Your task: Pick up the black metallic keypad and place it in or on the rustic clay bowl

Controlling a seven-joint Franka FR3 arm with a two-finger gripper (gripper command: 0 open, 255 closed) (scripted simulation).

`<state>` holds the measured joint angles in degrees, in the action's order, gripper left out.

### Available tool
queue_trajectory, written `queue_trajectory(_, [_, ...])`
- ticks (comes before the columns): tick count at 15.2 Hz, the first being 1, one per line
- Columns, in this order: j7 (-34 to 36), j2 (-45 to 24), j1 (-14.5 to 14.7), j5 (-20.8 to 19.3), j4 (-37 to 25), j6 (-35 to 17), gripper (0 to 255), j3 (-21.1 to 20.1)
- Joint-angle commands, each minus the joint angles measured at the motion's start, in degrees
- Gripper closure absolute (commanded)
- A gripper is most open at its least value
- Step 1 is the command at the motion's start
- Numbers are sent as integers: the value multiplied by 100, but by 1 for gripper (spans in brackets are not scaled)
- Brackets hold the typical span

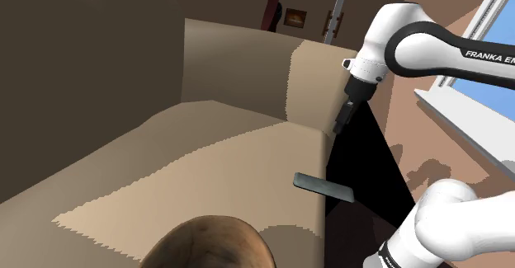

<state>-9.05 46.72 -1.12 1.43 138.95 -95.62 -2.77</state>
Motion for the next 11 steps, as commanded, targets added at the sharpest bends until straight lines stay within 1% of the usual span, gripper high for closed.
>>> queue_trajectory(1, [0, 0, 0, 0, 0, 0, 0, 0])
queue_trajectory(11, [661, 105, 787, 793, 317, 157, 0, -1117])
